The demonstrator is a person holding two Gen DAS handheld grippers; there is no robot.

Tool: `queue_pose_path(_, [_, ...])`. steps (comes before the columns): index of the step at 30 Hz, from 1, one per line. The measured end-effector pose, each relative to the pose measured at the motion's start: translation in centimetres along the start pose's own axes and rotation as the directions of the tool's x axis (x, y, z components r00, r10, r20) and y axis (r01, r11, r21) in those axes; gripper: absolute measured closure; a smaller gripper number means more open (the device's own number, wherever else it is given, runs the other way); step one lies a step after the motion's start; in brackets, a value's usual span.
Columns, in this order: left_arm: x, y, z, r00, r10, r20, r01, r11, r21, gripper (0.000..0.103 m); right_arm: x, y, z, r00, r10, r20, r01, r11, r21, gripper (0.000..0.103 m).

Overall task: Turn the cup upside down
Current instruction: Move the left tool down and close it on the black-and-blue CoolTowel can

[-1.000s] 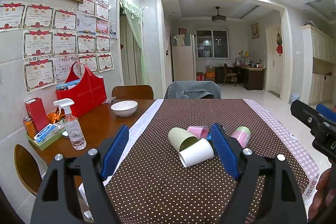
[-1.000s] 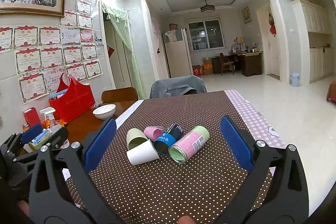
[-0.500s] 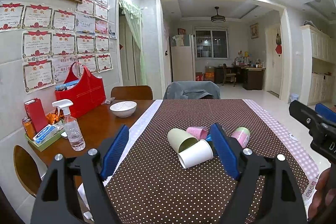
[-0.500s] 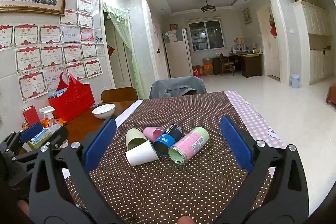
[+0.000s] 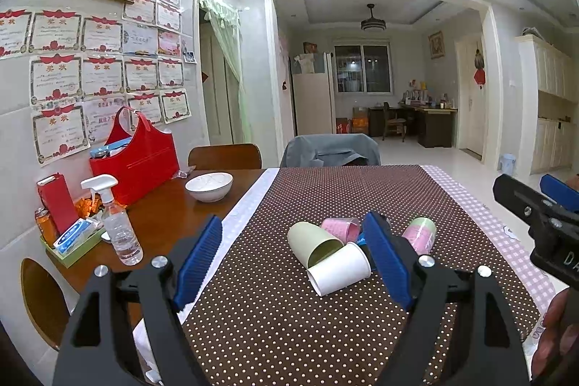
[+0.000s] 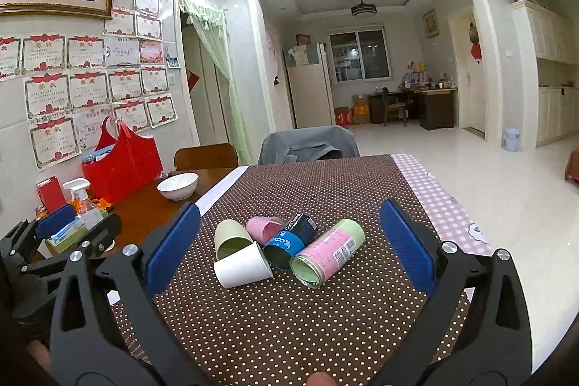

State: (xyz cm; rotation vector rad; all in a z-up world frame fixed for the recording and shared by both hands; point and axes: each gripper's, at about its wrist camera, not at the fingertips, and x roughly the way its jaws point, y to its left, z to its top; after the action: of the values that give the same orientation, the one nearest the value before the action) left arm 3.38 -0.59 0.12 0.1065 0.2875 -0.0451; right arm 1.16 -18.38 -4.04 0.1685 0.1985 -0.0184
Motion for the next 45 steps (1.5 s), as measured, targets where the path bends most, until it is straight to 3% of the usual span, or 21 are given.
queue_pose_path(11, [6.2, -3.0, 1.4, 0.995, -0.048, -0.085, 0.054, 0.996, 0.073, 0.024, 5.4, -3.4, 0.8, 0.996, -0.034, -0.079, 0.035, 0.999, 0.009, 0.006])
queue_pose_path(16, [10.6, -5.0, 1.7, 0.982, -0.099, -0.158, 0.117, 0.987, 0.109, 0.024, 8.7, -5.7, 0.9, 0.989, -0.065, -0.135, 0.066, 0.998, 0.004, 0.006])
queue_pose_path(19, [13.8, -6.2, 1.7, 0.966, -0.126, -0.228, 0.158, 0.979, 0.129, 0.024, 10.6, -7.1, 0.7, 0.982, -0.069, -0.175, 0.072, 0.997, 0.016, 0.006])
queue_pose_path(25, [20.1, -8.7, 0.9, 0.904, -0.176, -0.39, 0.251, 0.956, 0.149, 0.024, 14.1, -9.4, 0.1, 0.968, -0.076, -0.24, 0.088, 0.995, 0.042, 0.006])
queue_pose_path(28, [23.4, -9.8, 0.4, 0.855, -0.209, -0.475, 0.304, 0.943, 0.134, 0.024, 15.5, -10.5, -0.6, 0.96, -0.075, -0.27, 0.093, 0.994, 0.054, 0.006])
queue_pose_path(34, [27.3, -11.3, -0.7, 0.783, -0.25, -0.569, 0.364, 0.927, 0.093, 0.024, 17.7, -11.8, -1.4, 0.945, -0.076, -0.317, 0.107, 0.991, 0.08, 0.006])
queue_pose_path(39, [29.5, -12.1, -1.5, 0.739, -0.277, -0.615, 0.401, 0.913, 0.071, 0.024, 19.4, -12.6, -2.0, 0.936, -0.069, -0.344, 0.106, 0.99, 0.091, 0.006])
queue_pose_path(45, [31.4, -13.0, -2.0, 0.709, -0.279, -0.648, 0.422, 0.904, 0.073, 0.024, 20.6, -13.5, -2.6, 0.93, -0.06, -0.361, 0.108, 0.988, 0.112, 0.006])
